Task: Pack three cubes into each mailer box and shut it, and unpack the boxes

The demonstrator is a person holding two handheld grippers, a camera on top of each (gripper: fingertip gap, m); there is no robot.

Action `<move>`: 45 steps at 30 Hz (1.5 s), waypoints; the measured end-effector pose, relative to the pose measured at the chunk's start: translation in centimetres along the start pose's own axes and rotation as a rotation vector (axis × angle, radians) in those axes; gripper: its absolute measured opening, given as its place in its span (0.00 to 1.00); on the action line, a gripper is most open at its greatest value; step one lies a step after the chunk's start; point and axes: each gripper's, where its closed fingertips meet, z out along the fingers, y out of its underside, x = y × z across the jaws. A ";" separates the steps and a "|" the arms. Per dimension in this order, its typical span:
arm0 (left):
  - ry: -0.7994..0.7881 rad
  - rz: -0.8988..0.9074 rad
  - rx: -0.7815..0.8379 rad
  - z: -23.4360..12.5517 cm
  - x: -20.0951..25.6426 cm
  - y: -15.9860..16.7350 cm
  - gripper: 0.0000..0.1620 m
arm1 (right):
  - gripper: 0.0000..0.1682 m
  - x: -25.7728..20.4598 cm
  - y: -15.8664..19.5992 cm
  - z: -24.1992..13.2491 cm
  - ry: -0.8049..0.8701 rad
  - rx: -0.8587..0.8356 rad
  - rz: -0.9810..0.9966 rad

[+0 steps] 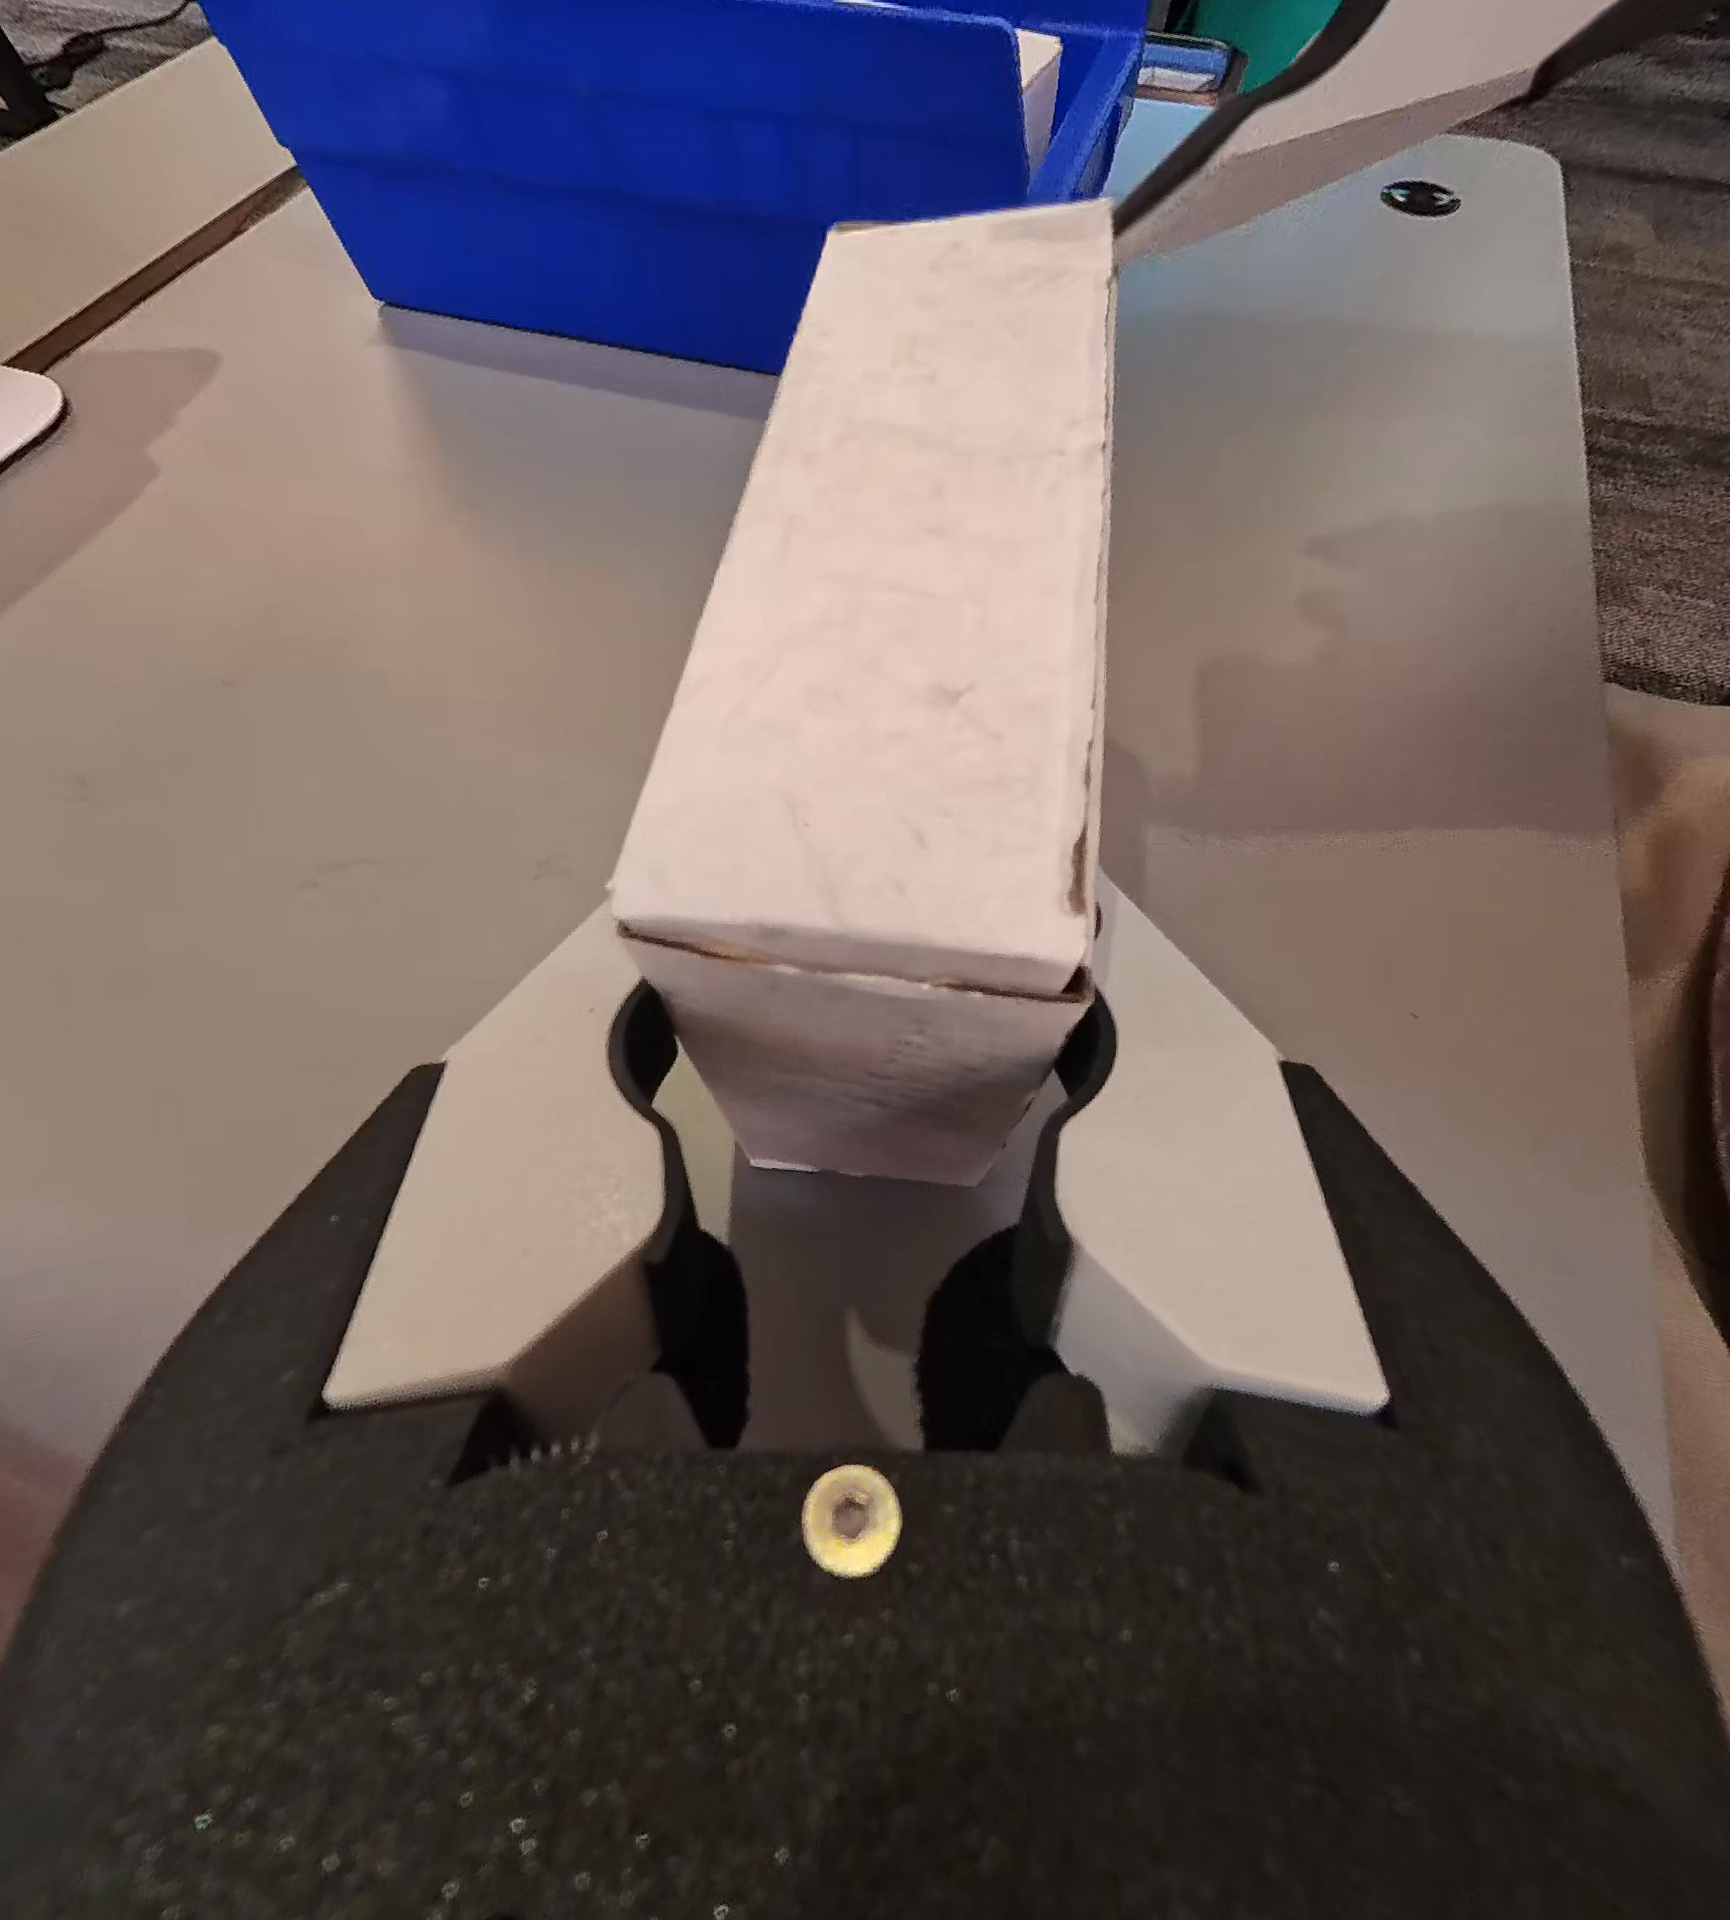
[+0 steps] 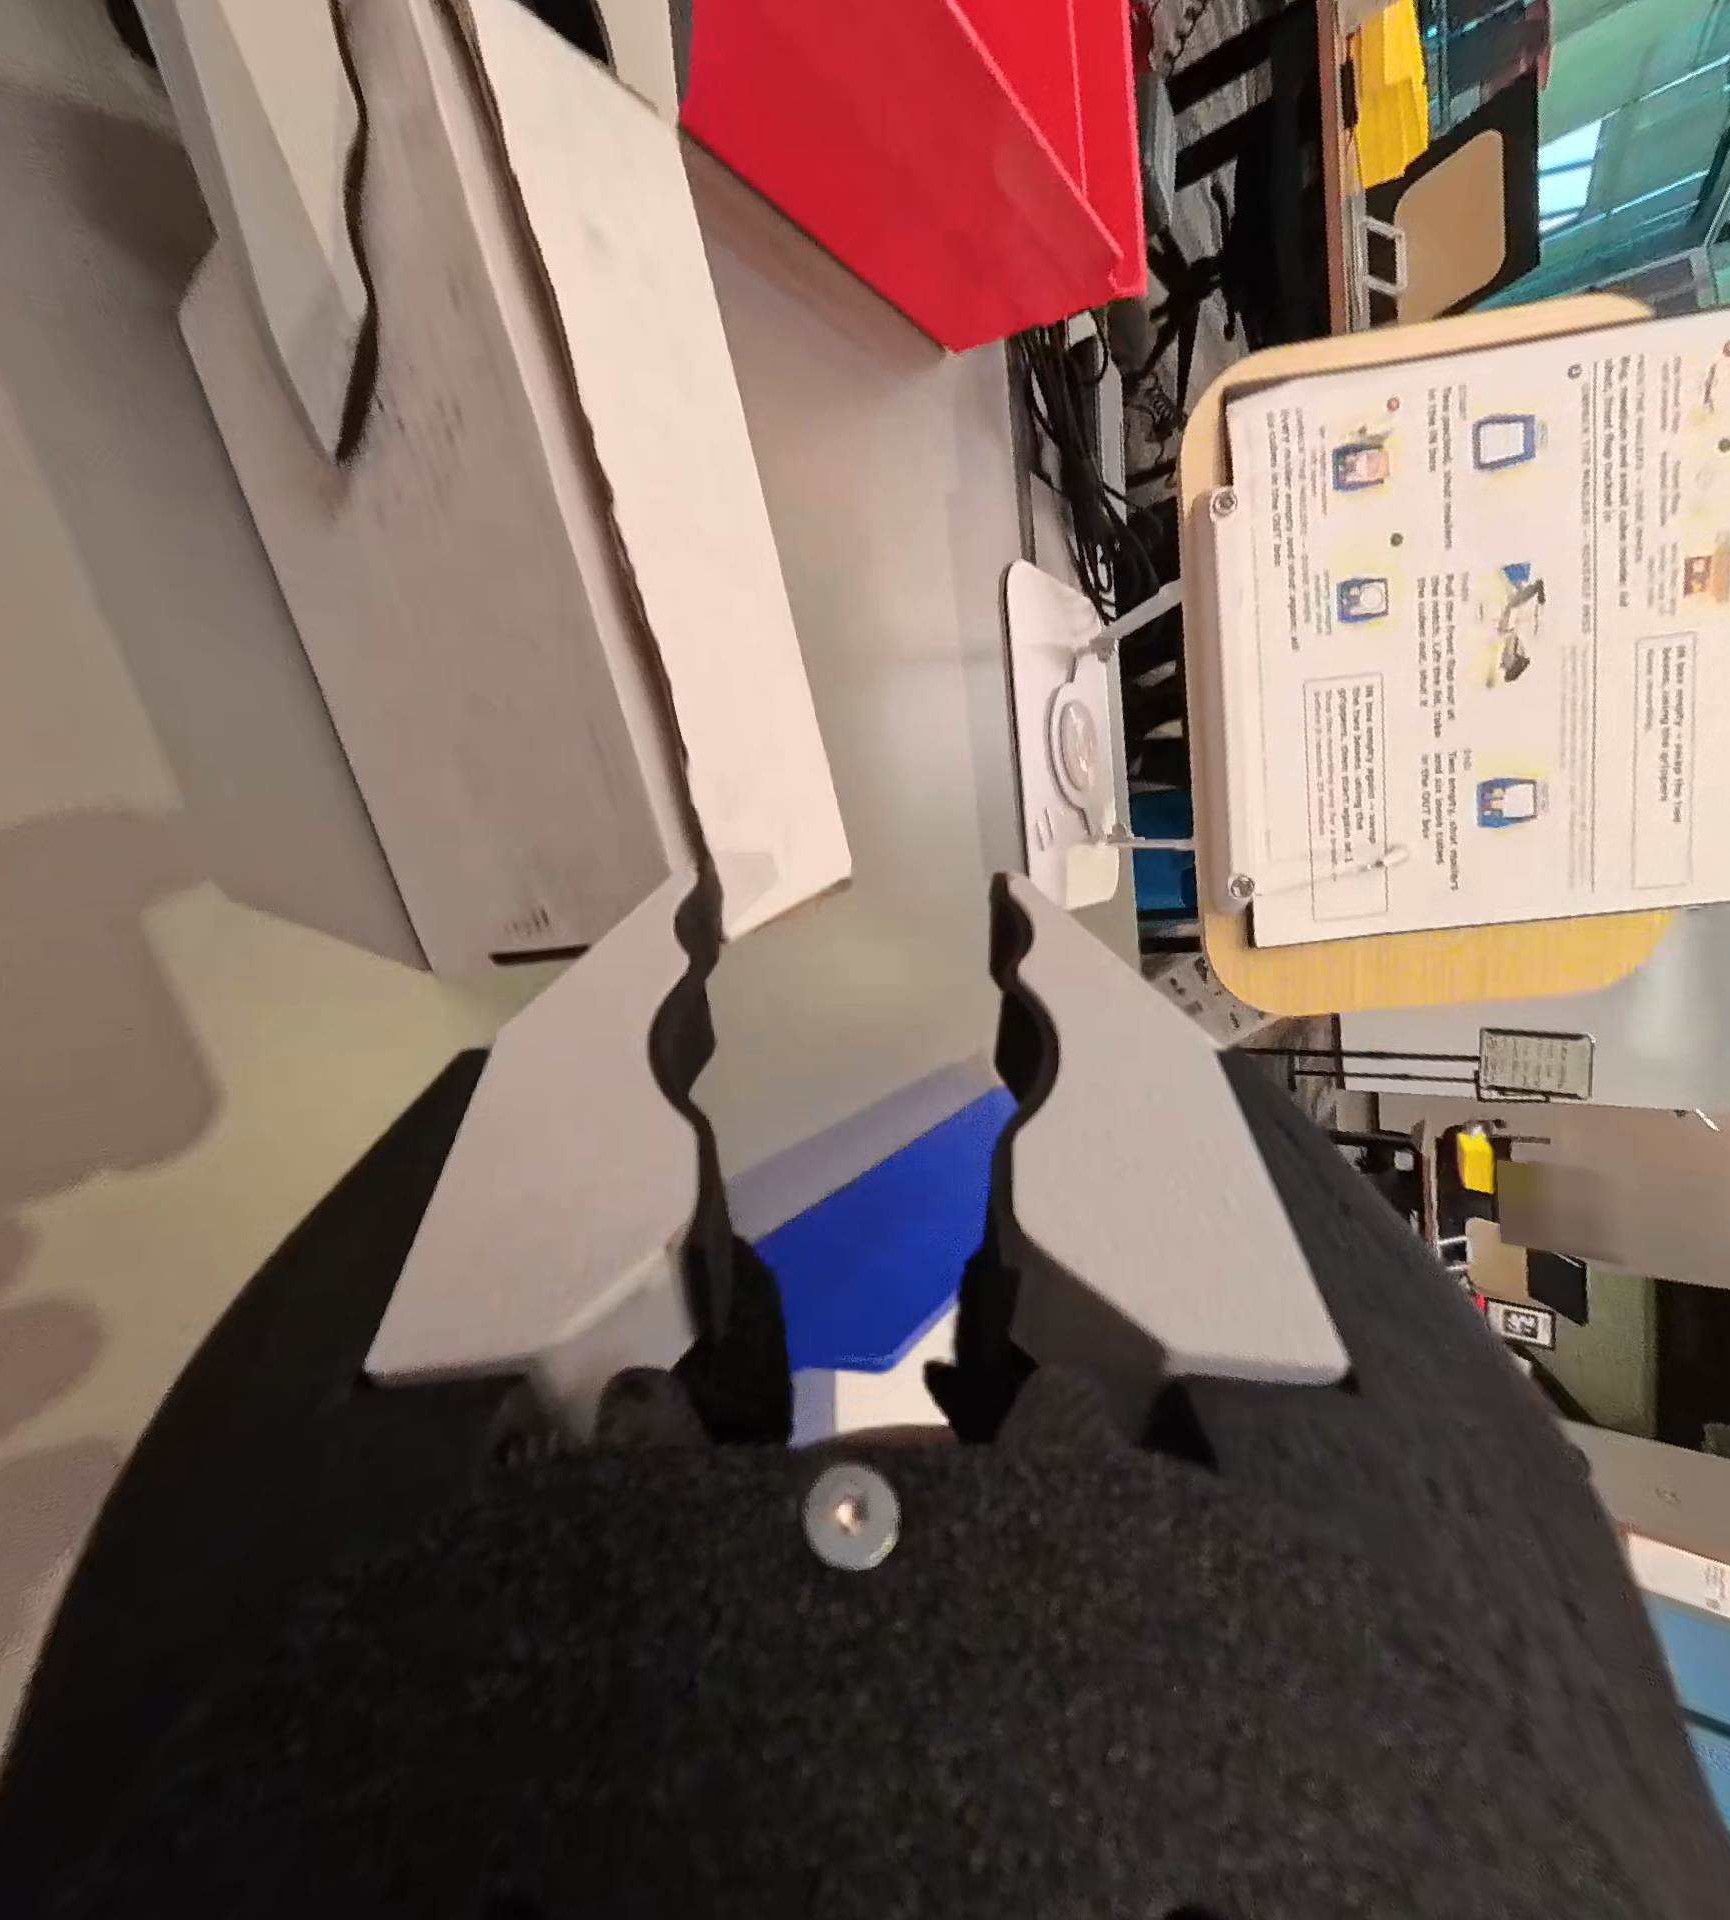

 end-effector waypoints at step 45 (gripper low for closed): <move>-0.038 -0.050 -0.044 0.1 -0.4 0.1 0.43 | 0.04 -2.7 -5.4 3.3 -0.339 0.070 0.175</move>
